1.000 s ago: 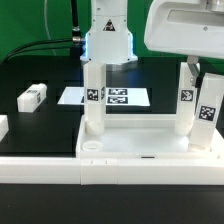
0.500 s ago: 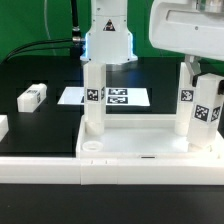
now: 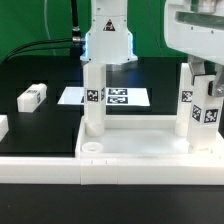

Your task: Assemble desk

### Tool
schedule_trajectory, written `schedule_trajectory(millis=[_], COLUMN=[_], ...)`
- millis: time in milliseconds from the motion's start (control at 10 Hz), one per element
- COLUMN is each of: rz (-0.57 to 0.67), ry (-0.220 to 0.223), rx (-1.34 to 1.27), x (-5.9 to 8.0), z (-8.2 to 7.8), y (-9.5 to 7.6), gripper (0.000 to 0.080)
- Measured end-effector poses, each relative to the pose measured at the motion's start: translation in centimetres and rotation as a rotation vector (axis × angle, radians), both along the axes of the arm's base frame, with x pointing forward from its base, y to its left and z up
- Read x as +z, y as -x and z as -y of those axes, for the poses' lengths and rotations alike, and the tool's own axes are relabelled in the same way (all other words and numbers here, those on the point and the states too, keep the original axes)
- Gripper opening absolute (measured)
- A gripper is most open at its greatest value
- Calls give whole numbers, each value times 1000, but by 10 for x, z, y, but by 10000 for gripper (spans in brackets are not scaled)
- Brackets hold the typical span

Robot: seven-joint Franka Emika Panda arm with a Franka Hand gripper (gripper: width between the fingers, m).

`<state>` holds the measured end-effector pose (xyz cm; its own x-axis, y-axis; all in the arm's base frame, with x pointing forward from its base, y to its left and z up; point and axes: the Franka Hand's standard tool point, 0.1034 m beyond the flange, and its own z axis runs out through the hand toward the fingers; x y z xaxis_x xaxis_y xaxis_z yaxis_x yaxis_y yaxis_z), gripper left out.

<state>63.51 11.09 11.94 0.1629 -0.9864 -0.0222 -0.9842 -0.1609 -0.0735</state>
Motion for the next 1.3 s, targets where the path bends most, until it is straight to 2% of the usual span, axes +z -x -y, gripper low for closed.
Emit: schedule_trajectory(millis=[100, 200, 300, 500, 700, 900, 1000, 1100, 1300], rz=[16, 59, 71, 61, 61, 23, 40, 47, 55], ry=[-22, -72, -102, -140, -140, -109, -106, -95, -82], rx=[-130, -271, -369, -497, -491, -381, -322, -224, -98], x=[0, 0, -1, -1, -1, -4, -3, -4, -5], z=[1, 4, 4, 4, 3, 4, 3, 3, 4], y=[2, 3, 5, 4, 4, 4, -1, 0, 0], gripper=[288, 288, 288, 288, 289, 568, 568, 635, 645])
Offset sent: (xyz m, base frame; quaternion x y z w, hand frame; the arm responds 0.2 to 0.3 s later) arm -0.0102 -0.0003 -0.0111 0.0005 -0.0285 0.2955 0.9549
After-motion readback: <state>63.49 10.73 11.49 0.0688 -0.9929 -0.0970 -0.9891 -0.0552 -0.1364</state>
